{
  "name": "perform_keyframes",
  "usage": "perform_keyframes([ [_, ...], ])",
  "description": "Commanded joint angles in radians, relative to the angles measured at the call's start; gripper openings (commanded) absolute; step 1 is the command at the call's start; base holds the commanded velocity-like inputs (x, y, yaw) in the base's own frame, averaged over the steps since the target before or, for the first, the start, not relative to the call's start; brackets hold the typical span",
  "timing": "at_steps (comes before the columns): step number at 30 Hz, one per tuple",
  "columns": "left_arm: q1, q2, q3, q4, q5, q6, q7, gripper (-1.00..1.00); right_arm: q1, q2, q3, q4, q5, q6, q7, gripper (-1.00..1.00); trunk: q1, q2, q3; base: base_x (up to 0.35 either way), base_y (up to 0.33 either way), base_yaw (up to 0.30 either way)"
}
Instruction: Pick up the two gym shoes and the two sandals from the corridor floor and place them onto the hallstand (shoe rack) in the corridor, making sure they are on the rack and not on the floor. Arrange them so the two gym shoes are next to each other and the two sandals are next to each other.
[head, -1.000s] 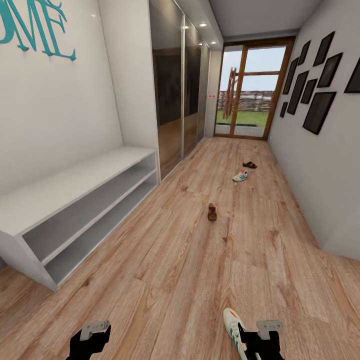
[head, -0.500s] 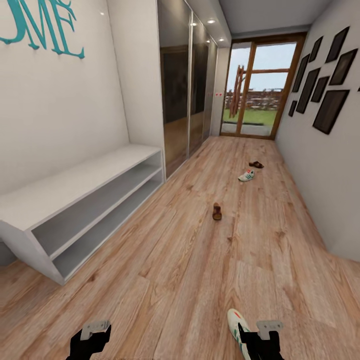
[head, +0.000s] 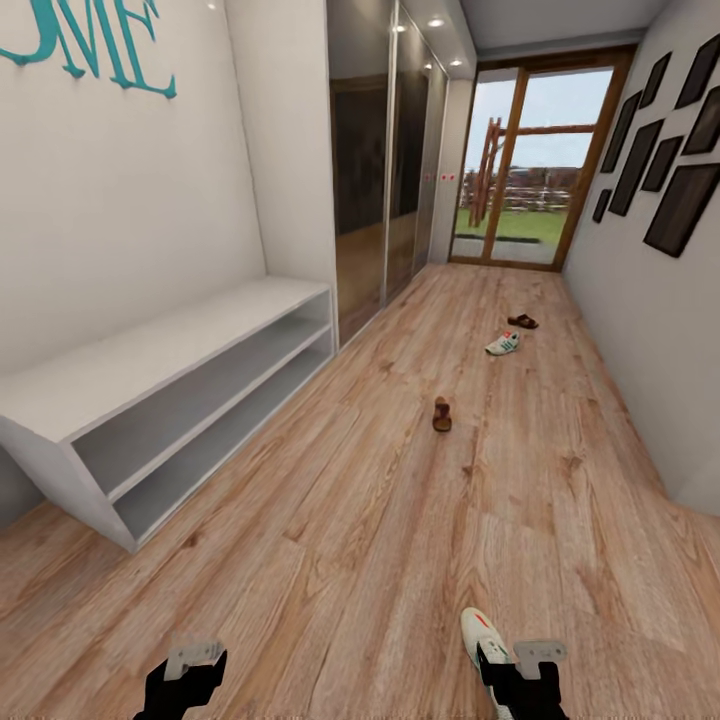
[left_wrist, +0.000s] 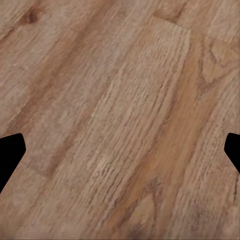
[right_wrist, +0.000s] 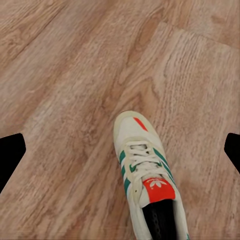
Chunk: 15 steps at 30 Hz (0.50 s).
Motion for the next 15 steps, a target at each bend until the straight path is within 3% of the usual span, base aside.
perform_keyframes([
  [1,-0.001,0.000,0.004,0.001,0.003,-0.003,-0.005,1.00,0.000,0.000,-0.001,0.000,0.002,-0.003,0.000,1.00,0.004,-0.008,-0.006,0.000,0.000,0.009],
  [15,-0.032,-0.006,0.003,-0.036,0.002,0.011,-0.005,1.00,0.000,0.000,-0.001,0.000,0.001,-0.003,-0.003,1.00,0.057,-0.106,-0.072,0.000,0.000,0.002],
])
